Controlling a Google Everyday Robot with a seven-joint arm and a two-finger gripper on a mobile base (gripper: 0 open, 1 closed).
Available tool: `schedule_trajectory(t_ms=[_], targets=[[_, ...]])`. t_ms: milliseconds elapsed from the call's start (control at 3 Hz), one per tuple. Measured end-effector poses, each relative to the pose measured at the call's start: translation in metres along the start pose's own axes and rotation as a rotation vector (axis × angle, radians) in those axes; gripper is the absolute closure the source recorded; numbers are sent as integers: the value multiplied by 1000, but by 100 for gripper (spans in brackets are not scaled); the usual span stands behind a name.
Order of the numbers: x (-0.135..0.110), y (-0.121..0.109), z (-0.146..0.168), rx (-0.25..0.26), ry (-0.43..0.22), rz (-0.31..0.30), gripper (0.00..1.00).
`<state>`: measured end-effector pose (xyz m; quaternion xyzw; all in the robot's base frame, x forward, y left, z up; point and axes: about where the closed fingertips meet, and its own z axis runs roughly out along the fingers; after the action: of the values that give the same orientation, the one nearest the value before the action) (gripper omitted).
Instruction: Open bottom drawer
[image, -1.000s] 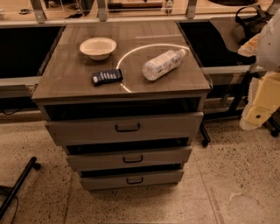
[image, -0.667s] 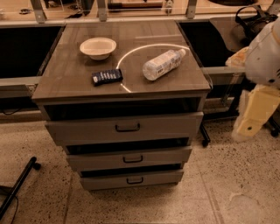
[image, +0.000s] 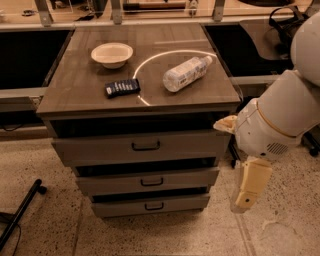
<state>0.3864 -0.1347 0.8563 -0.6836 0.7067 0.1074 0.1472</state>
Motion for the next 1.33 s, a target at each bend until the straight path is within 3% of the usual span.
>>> schedule_trajectory(t_ms=[667, 1000, 1333], targets=[[0, 1, 15, -7, -16, -12, 0], [1, -1, 62, -9, 11, -47, 0], [4, -5, 137, -10, 21, -93, 0]])
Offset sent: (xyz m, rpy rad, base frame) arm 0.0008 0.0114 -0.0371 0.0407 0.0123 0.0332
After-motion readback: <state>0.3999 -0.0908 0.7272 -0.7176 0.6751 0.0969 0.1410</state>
